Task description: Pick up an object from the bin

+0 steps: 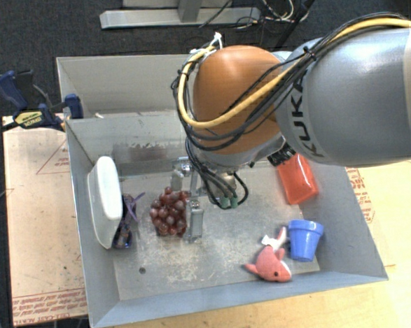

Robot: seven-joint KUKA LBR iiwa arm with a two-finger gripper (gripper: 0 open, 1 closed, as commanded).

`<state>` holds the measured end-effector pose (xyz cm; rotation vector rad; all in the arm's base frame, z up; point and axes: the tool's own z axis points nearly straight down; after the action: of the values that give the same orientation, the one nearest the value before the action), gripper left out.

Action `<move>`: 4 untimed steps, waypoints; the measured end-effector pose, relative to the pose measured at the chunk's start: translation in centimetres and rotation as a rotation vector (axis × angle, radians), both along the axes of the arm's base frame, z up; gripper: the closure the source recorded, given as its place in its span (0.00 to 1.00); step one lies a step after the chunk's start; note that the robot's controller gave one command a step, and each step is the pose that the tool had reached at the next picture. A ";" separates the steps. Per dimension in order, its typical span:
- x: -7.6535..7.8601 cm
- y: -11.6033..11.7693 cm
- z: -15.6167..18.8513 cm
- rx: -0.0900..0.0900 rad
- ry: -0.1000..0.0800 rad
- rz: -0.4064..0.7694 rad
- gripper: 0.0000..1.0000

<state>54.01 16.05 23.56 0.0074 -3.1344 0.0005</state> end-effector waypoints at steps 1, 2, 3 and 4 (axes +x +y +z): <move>0.2 -0.1 0.5 0.002 -0.008 -0.004 0.00; 1.3 -1.4 -5.3 0.003 -0.011 -0.054 0.00; 1.9 -3.9 -7.8 0.001 -0.005 -0.177 0.00; 2.3 -4.0 -10.4 0.003 -0.013 -0.181 0.00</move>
Offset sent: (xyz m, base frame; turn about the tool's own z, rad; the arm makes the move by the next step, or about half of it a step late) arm 0.0292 -0.0407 -0.1656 0.1523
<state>56.31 12.04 13.12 -0.2766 -3.1348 -0.0053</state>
